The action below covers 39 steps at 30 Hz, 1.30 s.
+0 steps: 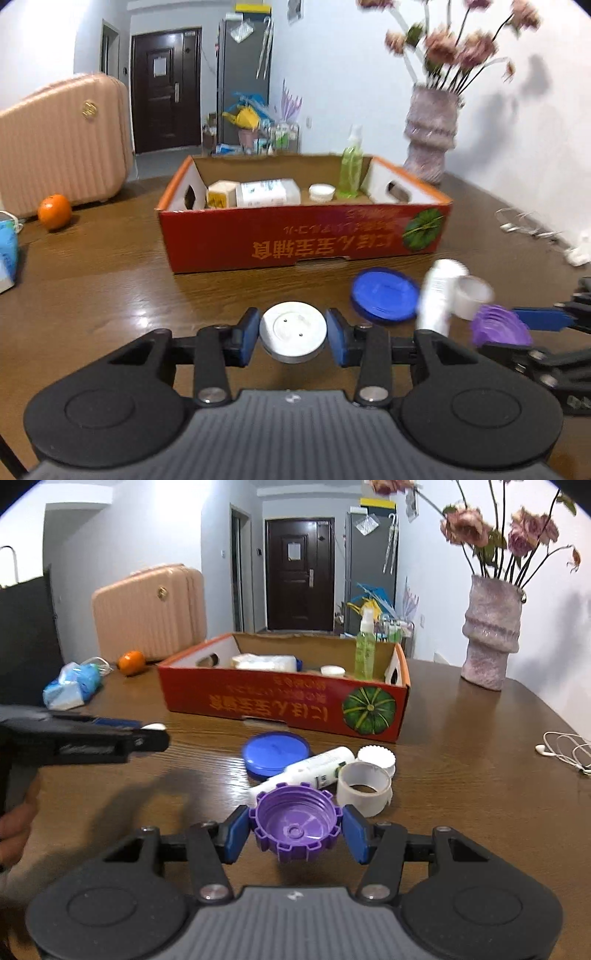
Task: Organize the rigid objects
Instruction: 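Grasp the white round lid with the left tool while the right tool grasps the purple cap, then carry the white lid and purple cap into the box and open both tools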
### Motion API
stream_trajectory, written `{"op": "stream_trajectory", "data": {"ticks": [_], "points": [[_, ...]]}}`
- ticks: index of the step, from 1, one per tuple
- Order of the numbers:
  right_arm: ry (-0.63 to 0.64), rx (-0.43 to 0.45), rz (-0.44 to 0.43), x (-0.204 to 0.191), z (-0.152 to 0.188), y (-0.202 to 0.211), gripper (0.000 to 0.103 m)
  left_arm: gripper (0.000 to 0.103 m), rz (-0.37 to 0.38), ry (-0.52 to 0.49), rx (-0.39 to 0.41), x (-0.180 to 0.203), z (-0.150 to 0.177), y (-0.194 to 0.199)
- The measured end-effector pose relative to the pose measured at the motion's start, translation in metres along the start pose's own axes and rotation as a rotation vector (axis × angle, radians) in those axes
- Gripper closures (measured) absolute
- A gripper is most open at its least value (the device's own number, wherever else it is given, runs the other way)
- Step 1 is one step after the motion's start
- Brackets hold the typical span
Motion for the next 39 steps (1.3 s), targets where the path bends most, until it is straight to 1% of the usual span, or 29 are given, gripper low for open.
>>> {"op": "stream_trajectory", "data": {"ticks": [2, 6, 9, 11, 15, 20, 24, 28, 30, 32, 33, 35, 37, 39], "points": [[0.001, 0.016, -0.005, -0.008, 0.003, 0.020, 0.049, 0.063, 0.012, 0.009, 0.029, 0.003, 0.008, 0.032], [0.008, 0.066, -0.017, -0.025, 0.009, 0.064, 0.049, 0.063, 0.017, -0.004, 0.085, 0.007, 0.028, 0.097], [0.011, 0.108, -0.014, -0.037, 0.013, 0.094, 0.049, 0.063, 0.017, 0.023, 0.133, 0.003, 0.043, 0.143], [0.021, 0.136, -0.018, -0.046, 0.016, 0.112, 0.049, 0.063, 0.009, 0.039, 0.158, -0.001, 0.051, 0.167], [0.038, 0.176, -0.011, -0.056, 0.021, 0.142, 0.049, 0.063, -0.010, 0.052, 0.206, -0.007, 0.065, 0.205], [0.021, 0.201, 0.003, -0.056, 0.028, 0.158, 0.049, 0.063, -0.015, 0.040, 0.230, -0.006, 0.077, 0.230], [0.013, 0.205, 0.008, -0.050, 0.027, 0.158, 0.049, 0.063, -0.007, 0.024, 0.241, -0.001, 0.077, 0.235], [0.001, 0.195, 0.008, -0.040, 0.019, 0.142, 0.049, 0.063, -0.008, 0.019, 0.243, -0.001, 0.068, 0.227], [0.003, 0.183, -0.002, -0.035, 0.010, 0.128, 0.049, 0.063, -0.010, 0.017, 0.236, -0.002, 0.062, 0.217], [0.019, 0.176, 0.001, -0.026, -0.007, 0.112, 0.049, 0.063, 0.003, 0.013, 0.222, -0.006, 0.051, 0.202], [0.025, 0.180, 0.002, -0.022, -0.019, 0.104, 0.049, 0.063, 0.013, 0.012, 0.218, -0.008, 0.043, 0.195], [0.032, 0.183, -0.019, -0.013, -0.050, 0.084, 0.049, 0.063, 0.026, 0.004, 0.221, -0.016, 0.017, 0.175], [0.041, 0.177, -0.030, 0.001, -0.085, 0.057, 0.049, 0.063, 0.025, 0.001, 0.216, -0.027, -0.017, 0.151], [0.044, 0.149, -0.030, 0.016, -0.116, 0.023, 0.049, 0.063, 0.032, -0.006, 0.195, -0.038, -0.055, 0.118]]}}
Point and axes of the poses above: each gripper's, at about its wrist camera, not at the fingertips, and y roughly against the way its jaws point, x to its right, z to its underside, the point moved 10 cm from there along -y, roughly the way its jaws point, and after that the axes turned 4 degrees about -x, right-handed, at the moved point
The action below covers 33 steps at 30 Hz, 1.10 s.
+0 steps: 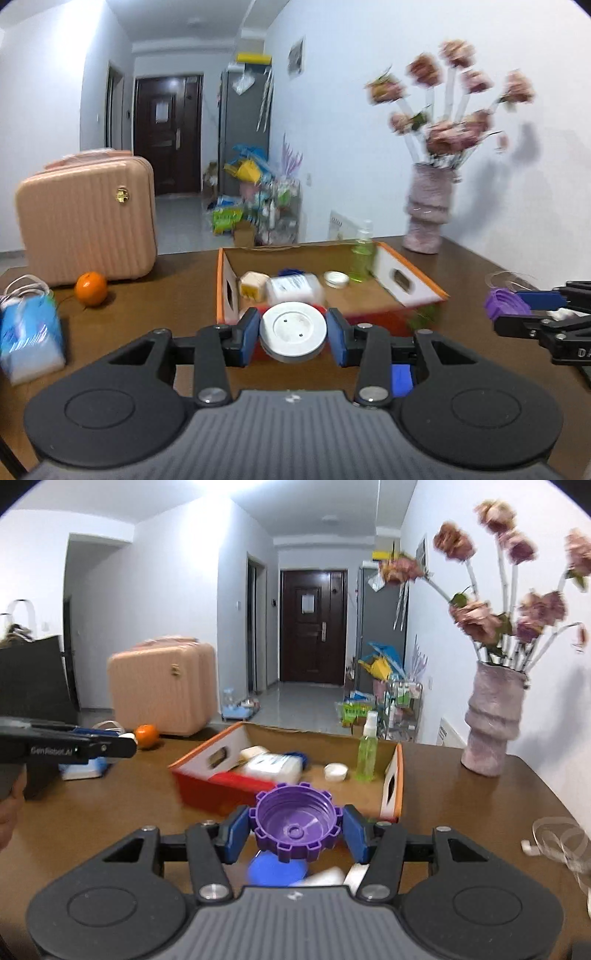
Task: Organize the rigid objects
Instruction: 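Carry the white lid and purple cap into the box and open both tools, then pull both tools back from the box toward the remaining items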
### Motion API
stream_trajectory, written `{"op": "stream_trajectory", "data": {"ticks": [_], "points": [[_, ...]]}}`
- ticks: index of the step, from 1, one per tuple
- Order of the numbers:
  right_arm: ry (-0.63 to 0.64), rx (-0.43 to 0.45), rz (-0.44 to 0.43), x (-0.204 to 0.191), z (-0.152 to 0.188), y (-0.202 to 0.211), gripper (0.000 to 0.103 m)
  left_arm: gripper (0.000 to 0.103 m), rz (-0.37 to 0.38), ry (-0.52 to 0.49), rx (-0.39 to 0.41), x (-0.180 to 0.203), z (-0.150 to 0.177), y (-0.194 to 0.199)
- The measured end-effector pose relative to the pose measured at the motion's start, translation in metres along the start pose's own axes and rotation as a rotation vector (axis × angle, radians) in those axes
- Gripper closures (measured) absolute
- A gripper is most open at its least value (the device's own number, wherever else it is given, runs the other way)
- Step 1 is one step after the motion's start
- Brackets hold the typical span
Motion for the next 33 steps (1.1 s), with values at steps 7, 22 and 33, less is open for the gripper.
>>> {"op": "stream_trajectory", "data": {"ticks": [7, 22, 33], "points": [[-0.034, -0.199, 0.013, 0.063, -0.048, -0.156, 0.049, 0.063, 0.009, 0.004, -0.172, -0.023, -0.067, -0.165], [-0.045, -0.385, 0.065, 0.095, -0.045, -0.282, 0.047, 0.053, -0.074, -0.051, -0.391, -0.054, -0.042, -0.304], [-0.020, -0.206, 0.043, 0.080, -0.072, -0.126, 0.037, 0.038, -0.059, -0.027, -0.227, -0.057, -0.076, -0.196]]}}
Point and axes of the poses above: each gripper's, at about its wrist camera, not at the fingertips, and y roughly against the way its jaws point, x to its right, z to its underside, the point moved 10 cm from there along -y, roughly the way its jaws point, and after that the axes turned 4 degrees about -x, right-handed, at the moved point
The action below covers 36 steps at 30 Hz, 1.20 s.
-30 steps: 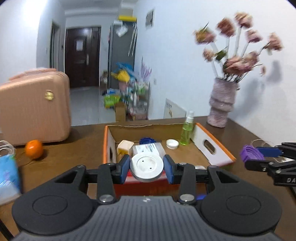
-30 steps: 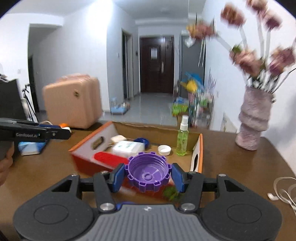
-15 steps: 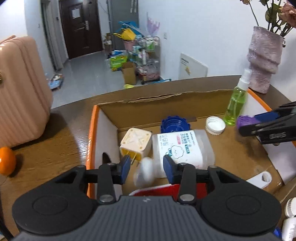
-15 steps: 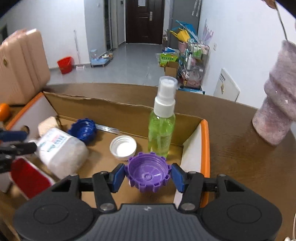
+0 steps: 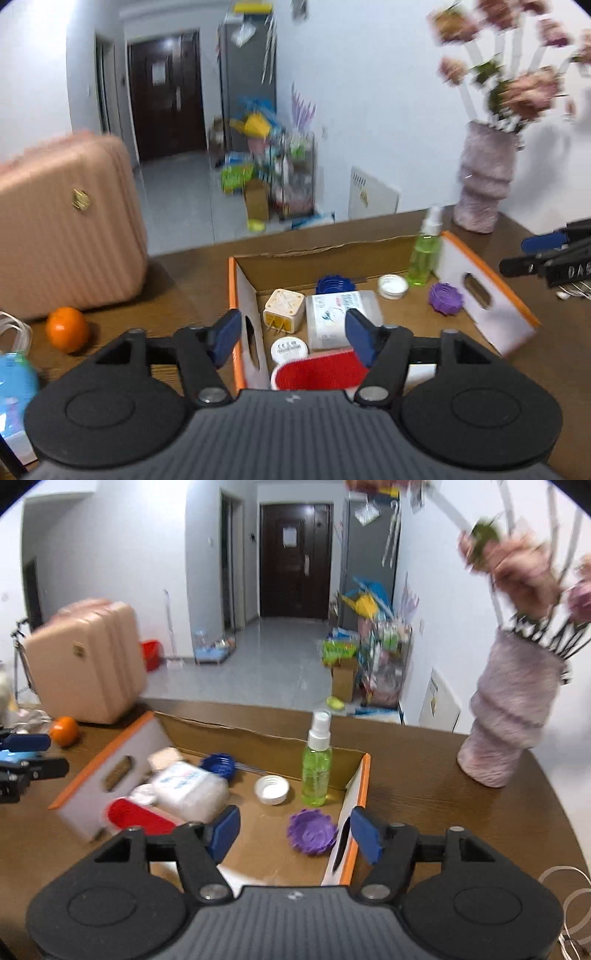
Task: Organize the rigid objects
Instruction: 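Pull both tools back from the box toward the remaining items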
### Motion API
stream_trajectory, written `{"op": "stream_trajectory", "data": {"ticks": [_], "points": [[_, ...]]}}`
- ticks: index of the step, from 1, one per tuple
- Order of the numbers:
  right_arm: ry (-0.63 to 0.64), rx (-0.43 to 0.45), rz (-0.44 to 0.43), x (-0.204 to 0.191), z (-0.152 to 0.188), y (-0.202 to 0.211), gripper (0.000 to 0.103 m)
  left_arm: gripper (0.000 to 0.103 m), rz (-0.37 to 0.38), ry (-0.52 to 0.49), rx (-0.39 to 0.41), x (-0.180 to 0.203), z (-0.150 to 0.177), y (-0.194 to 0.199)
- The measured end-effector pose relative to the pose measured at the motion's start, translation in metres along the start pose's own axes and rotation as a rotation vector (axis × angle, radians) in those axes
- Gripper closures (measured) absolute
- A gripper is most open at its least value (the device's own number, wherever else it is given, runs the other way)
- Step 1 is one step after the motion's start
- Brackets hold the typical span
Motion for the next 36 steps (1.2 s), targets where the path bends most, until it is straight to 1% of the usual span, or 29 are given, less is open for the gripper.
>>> {"op": "stream_trajectory", "data": {"ticks": [1, 2, 3, 5, 8, 12, 14, 17, 20, 22, 25, 27, 30, 31, 32, 34, 36], "points": [[0.004, 0.026, -0.009, -0.005, 0.007, 0.021, 0.035, 0.037, -0.005, -0.016, 0.034, 0.002, 0.005, 0.021], [0.007, 0.052, -0.020, -0.012, 0.014, 0.040, 0.032, 0.036, -0.005, -0.026, 0.053, 0.005, 0.011, 0.038], [0.009, 0.074, -0.027, -0.018, 0.022, 0.058, 0.031, 0.035, 0.000, -0.031, 0.073, 0.009, 0.017, 0.055], [0.021, 0.126, -0.039, -0.034, 0.044, 0.093, 0.029, 0.029, 0.016, -0.039, 0.111, 0.016, 0.035, 0.093], [0.012, 0.184, -0.054, -0.057, 0.084, 0.136, 0.027, 0.026, 0.007, -0.044, 0.186, 0.026, 0.066, 0.146], [0.005, 0.228, -0.039, -0.084, 0.138, 0.169, 0.025, 0.021, -0.041, -0.041, 0.263, 0.039, 0.115, 0.203], [-0.001, 0.225, -0.039, -0.096, 0.167, 0.180, 0.024, 0.019, -0.054, -0.026, 0.278, 0.047, 0.144, 0.226], [-0.024, 0.208, -0.038, -0.106, 0.205, 0.189, 0.024, 0.019, -0.046, 0.001, 0.279, 0.060, 0.181, 0.250], [-0.025, 0.177, -0.020, -0.107, 0.240, 0.192, 0.024, 0.018, -0.054, 0.014, 0.263, 0.069, 0.214, 0.265], [-0.016, 0.153, -0.003, -0.107, 0.259, 0.193, 0.024, 0.018, -0.039, 0.032, 0.234, 0.073, 0.232, 0.267], [-0.044, 0.150, -0.006, -0.102, 0.274, 0.194, 0.025, 0.018, -0.021, 0.012, 0.182, 0.088, 0.251, 0.262], [-0.056, 0.152, -0.017, -0.098, 0.277, 0.192, 0.025, 0.018, -0.021, -0.010, 0.168, 0.099, 0.254, 0.257], [-0.074, 0.159, -0.012, -0.088, 0.279, 0.186, 0.026, 0.019, 0.016, -0.028, 0.153, 0.115, 0.253, 0.248], [-0.086, 0.155, -0.012, -0.083, 0.277, 0.181, 0.027, 0.020, 0.029, -0.036, 0.146, 0.122, 0.250, 0.243], [-0.093, 0.149, -0.012, -0.079, 0.275, 0.176, 0.030, 0.021, 0.035, -0.043, 0.141, 0.127, 0.249, 0.238], [-0.092, 0.138, -0.014, -0.072, 0.267, 0.162, 0.031, 0.022, 0.048, -0.060, 0.132, 0.137, 0.241, 0.224], [-0.087, 0.128, -0.020, -0.064, 0.256, 0.145, 0.032, 0.030, 0.073, -0.080, 0.121, 0.148, 0.231, 0.207]]}}
Point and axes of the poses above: each gripper's, at about its wrist camera, not at the fingertips, and y roughly against the way its jaws point, x to its right, z to its underside, the point moved 10 cm from there along -y, roughly the way its jaws point, and after that the axes turned 4 degrees about -x, right-handed, at the moved point
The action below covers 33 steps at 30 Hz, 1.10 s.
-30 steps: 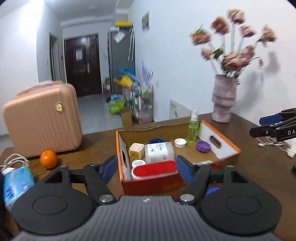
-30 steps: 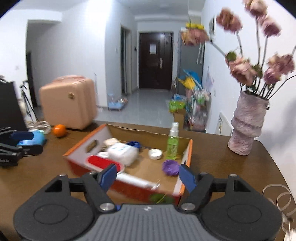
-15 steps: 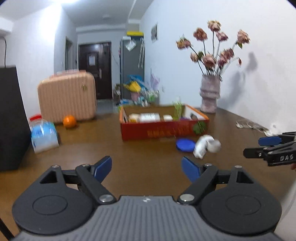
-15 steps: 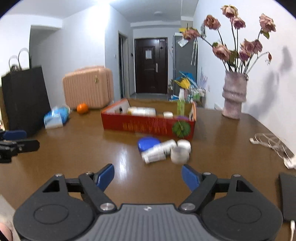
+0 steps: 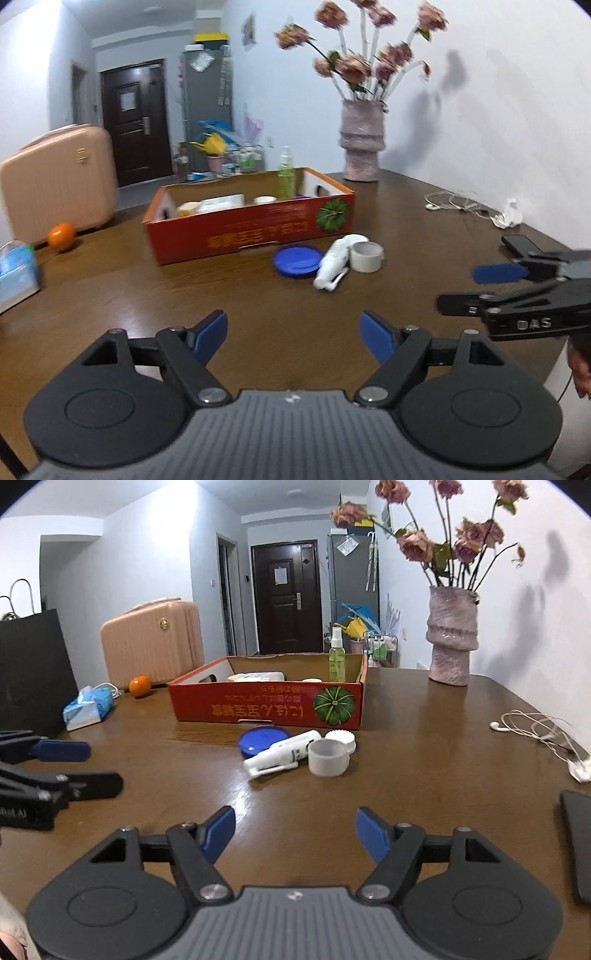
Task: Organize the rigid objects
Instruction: 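Pull both tools back from the box toward the remaining items, then grasp the small white bottle with the left tool while the right tool grasps the tape roll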
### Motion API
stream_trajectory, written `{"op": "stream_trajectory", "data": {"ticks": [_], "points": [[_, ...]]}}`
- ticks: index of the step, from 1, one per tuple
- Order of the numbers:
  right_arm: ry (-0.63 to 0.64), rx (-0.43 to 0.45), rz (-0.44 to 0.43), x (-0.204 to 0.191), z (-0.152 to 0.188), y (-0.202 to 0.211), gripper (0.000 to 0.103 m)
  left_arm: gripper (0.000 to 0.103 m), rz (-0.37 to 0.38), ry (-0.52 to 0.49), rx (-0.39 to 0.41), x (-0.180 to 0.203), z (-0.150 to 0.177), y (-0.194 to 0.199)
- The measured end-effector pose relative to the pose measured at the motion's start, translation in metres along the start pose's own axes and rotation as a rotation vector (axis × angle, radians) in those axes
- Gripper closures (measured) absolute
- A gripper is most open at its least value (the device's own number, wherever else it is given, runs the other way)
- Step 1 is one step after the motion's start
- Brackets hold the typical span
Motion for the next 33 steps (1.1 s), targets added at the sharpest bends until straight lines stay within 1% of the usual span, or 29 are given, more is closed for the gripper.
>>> {"op": "stream_trajectory", "data": {"ticks": [3, 5, 8, 10, 12, 13, 15, 16, 17, 18, 19, 20, 22, 23, 25, 26, 28, 30, 32, 33], "points": [[-0.003, -0.024, -0.005, 0.010, -0.019, -0.037, 0.036, 0.038, 0.040, -0.042, -0.020, 0.011, -0.011, -0.030], [0.019, -0.036, 0.007, 0.013, -0.031, -0.061, 0.037, 0.042, 0.053, -0.059, -0.048, 0.016, -0.019, -0.054], [0.042, -0.062, 0.031, 0.022, -0.047, -0.101, 0.040, 0.043, 0.067, -0.096, -0.060, 0.019, -0.033, -0.085], [0.045, -0.066, 0.060, 0.032, -0.054, -0.120, 0.040, 0.043, 0.092, -0.114, -0.063, 0.022, -0.042, -0.104], [0.033, -0.091, 0.032, 0.039, -0.056, -0.133, 0.047, 0.043, 0.112, -0.130, -0.075, 0.026, -0.051, -0.125], [0.019, -0.104, 0.007, 0.043, -0.055, -0.136, 0.061, 0.044, 0.131, -0.144, -0.081, 0.030, -0.053, -0.134], [-0.017, -0.098, -0.003, 0.055, -0.055, -0.133, 0.061, 0.048, 0.169, -0.184, -0.091, 0.041, -0.059, -0.154], [-0.032, -0.095, 0.004, 0.063, -0.054, -0.130, 0.061, 0.049, 0.175, -0.201, -0.094, 0.046, -0.061, -0.162], [-0.047, -0.092, 0.014, 0.070, -0.053, -0.126, 0.061, 0.053, 0.182, -0.220, -0.095, 0.052, -0.064, -0.172], [-0.057, -0.089, 0.028, 0.077, -0.052, -0.124, 0.061, 0.060, 0.194, -0.237, -0.096, 0.059, -0.067, -0.180], [-0.063, -0.086, 0.037, 0.083, -0.051, -0.120, 0.061, 0.063, 0.209, -0.255, -0.101, 0.066, -0.070, -0.190], [-0.067, -0.084, 0.039, 0.087, -0.050, -0.116, 0.061, 0.063, 0.220, -0.271, -0.111, 0.073, -0.072, -0.199], [-0.064, -0.082, 0.034, 0.089, -0.048, -0.110, 0.061, 0.067, 0.215, -0.298, -0.142, 0.081, -0.071, -0.217], [-0.058, -0.079, 0.033, 0.089, -0.047, -0.109, 0.061, 0.067, 0.211, -0.309, -0.155, 0.083, -0.070, -0.224], [-0.058, -0.084, 0.031, 0.089, -0.045, -0.110, 0.061, 0.072, 0.198, -0.306, -0.185, 0.083, -0.066, -0.233], [-0.059, -0.088, 0.030, 0.088, -0.044, -0.111, 0.061, 0.075, 0.198, -0.301, -0.192, 0.084, -0.064, -0.236], [-0.056, -0.096, 0.033, 0.085, -0.042, -0.112, 0.061, 0.075, 0.200, -0.290, -0.192, 0.084, -0.062, -0.236], [-0.054, -0.087, 0.016, 0.077, -0.041, -0.106, 0.061, 0.076, 0.193, -0.283, -0.186, 0.084, -0.060, -0.230], [-0.060, -0.076, -0.019, 0.064, -0.038, -0.095, 0.061, 0.076, 0.187, -0.279, -0.155, 0.083, -0.061, -0.213], [-0.056, -0.076, -0.035, 0.056, -0.036, -0.090, 0.061, 0.076, 0.186, -0.259, -0.139, 0.079, -0.062, -0.201]]}}
Point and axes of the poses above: each gripper's, at about its wrist camera, not at the fingertips, and y roughly against the way its jaws point, x to its right, z to its underside, the point moved 10 cm from there along -y, roughly the way its jaws point, and after that the axes turned 4 degrees about -x, right-handed, at the moved point
